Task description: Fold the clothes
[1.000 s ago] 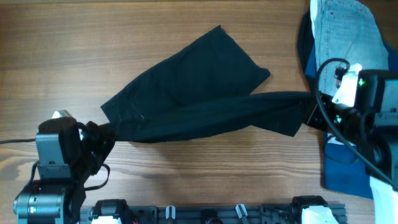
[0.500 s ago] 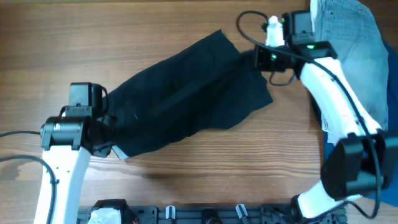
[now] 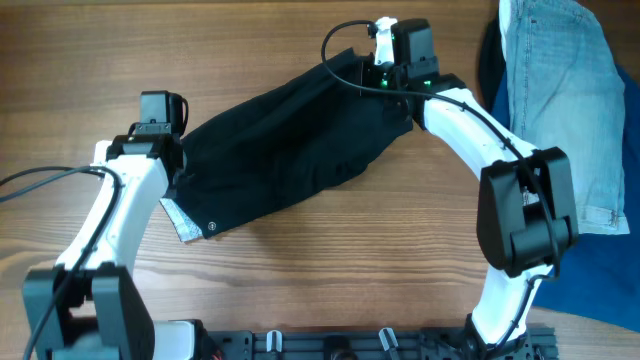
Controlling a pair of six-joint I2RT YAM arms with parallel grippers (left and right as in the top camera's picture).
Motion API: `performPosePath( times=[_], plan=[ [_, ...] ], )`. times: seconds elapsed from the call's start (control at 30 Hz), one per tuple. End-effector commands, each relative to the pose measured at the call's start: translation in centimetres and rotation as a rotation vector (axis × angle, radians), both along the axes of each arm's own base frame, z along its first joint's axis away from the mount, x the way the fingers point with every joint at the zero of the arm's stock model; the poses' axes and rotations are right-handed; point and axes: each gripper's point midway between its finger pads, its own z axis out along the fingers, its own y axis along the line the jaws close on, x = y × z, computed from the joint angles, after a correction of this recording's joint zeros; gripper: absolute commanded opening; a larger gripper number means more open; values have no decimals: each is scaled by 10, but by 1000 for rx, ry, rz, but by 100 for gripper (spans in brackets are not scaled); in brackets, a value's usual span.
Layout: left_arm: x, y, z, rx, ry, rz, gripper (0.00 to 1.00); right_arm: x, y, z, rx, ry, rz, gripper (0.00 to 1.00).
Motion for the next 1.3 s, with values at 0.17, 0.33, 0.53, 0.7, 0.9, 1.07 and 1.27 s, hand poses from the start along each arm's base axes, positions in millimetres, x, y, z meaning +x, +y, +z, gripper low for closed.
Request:
performPosePath(
  times=[0.17, 0.33, 0.53, 0.7, 0.9, 1.07, 1.27],
  plan=[
    [11, 53, 4, 151, -65, 128, 100, 23, -7, 12, 8, -81, -86, 100],
    [37, 41, 39, 130, -69, -165, 100, 5, -23, 51, -91, -120, -50, 100],
    [58, -13, 67, -52, -185, -494, 100, -35, -16, 47, -187, -61, 161, 99],
    [52, -14, 50, -77, -119, -491, 100, -69, -42, -6, -284, 202, 90, 100],
    [48, -22, 31, -110, -53, -508, 100, -83, -73, -39, -357, 371, -108, 96],
    [48, -27, 30, -111, -50, -522, 100, -84, -90, -79, -352, 480, -223, 86],
    [47, -27, 30, -112, -47, -521, 100, -65, -118, -90, -348, 452, -303, 61]
  ],
)
